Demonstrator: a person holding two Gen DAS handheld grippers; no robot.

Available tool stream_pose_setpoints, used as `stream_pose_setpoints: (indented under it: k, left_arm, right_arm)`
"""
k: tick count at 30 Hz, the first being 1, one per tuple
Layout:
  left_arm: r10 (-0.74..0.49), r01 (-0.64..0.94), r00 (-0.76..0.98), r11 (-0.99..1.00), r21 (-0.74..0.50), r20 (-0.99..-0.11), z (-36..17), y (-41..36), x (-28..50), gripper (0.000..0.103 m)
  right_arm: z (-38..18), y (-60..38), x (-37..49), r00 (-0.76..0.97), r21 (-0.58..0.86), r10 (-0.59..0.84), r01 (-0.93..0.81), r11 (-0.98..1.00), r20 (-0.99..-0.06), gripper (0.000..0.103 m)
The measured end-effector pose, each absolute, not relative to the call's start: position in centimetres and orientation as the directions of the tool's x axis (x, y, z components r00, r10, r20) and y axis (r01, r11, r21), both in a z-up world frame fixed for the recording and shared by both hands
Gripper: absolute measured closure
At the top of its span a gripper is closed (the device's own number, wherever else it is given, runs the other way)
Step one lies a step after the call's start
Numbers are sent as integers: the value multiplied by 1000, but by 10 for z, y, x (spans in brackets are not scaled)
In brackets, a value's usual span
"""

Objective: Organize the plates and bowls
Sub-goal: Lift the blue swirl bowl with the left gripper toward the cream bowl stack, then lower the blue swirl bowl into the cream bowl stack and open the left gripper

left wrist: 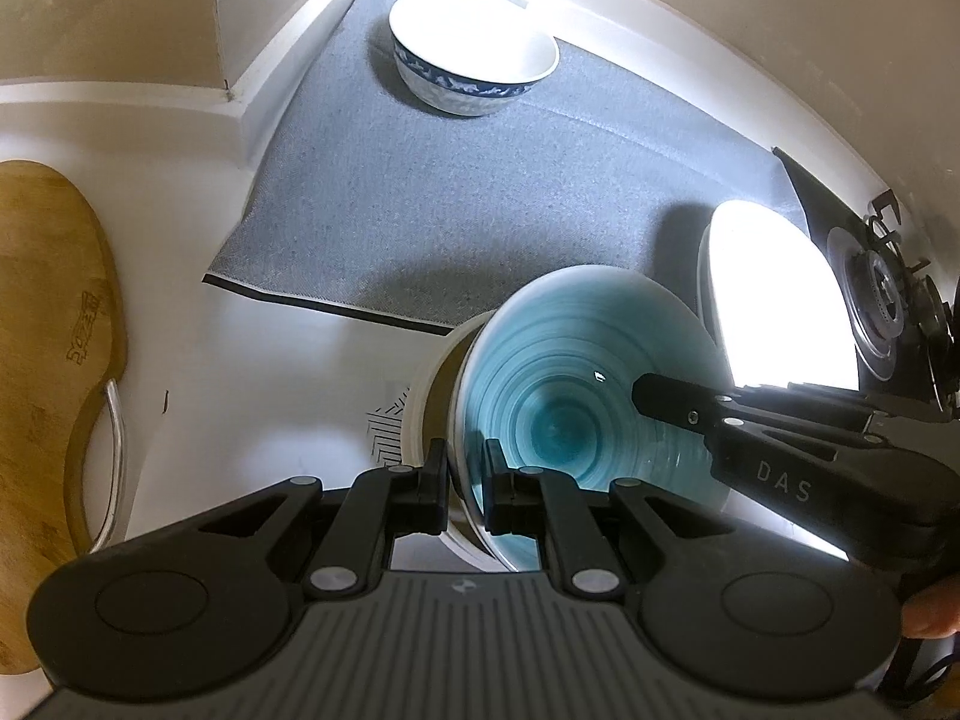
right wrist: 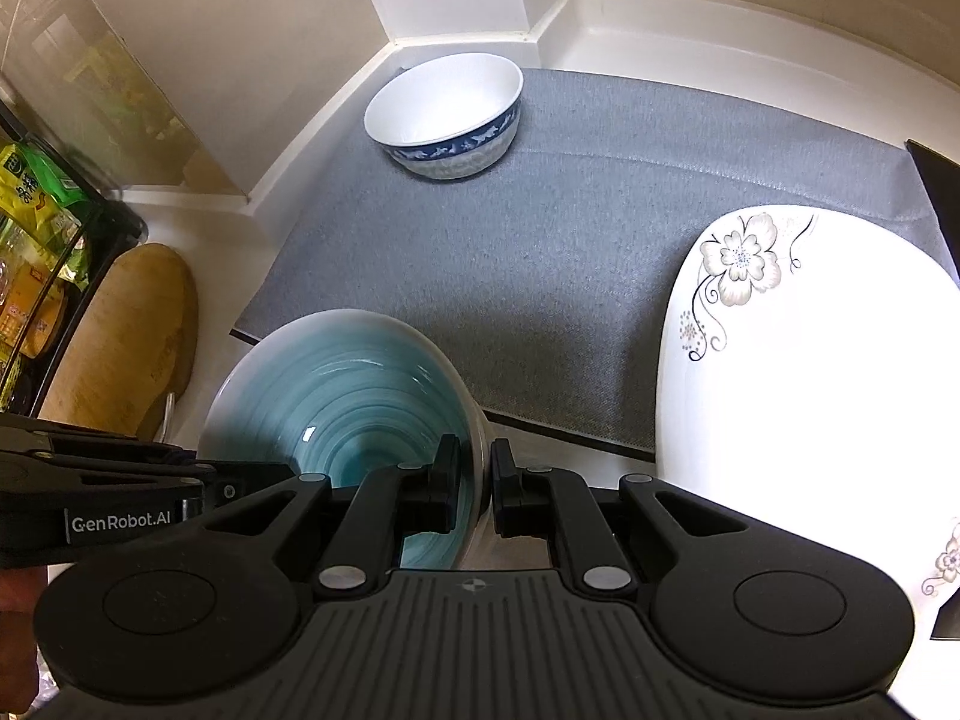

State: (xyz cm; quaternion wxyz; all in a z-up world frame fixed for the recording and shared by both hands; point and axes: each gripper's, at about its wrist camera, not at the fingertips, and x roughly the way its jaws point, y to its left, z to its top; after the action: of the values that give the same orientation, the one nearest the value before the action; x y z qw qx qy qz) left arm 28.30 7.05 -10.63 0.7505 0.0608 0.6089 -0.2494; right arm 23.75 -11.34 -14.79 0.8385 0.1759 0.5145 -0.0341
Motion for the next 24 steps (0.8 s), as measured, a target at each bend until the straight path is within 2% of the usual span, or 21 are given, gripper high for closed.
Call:
stream_pose_setpoints:
  k: [12, 17, 19, 21, 24]
  left_arm:
    - [-298, 469, 142, 860, -201, -944, -94, 78, 285, 82]
    - [-283, 456, 170, 872, -179, -944, -93, 87, 288, 56]
    - [-279, 436, 168, 881, -183, -945, -99, 91, 293, 49]
    - [-283, 403, 135, 891, -208, -950, -113, 93, 303, 46]
    - [-316, 308, 38, 906, -289, -948, -137, 102, 319, 43]
  right_arm:
    - [-148, -114, 239, 486, 243, 111, 216, 946, -867, 92]
    - [-147, -113, 239, 486, 246, 113, 219, 944, -867, 91]
    - [-148, -113, 240, 485, 246, 112, 222, 944, -868, 88]
    - [-149, -113, 241, 482, 242, 107, 226, 944, -869, 83]
    - [-150, -112, 243, 479, 241, 106, 229, 943, -871, 83]
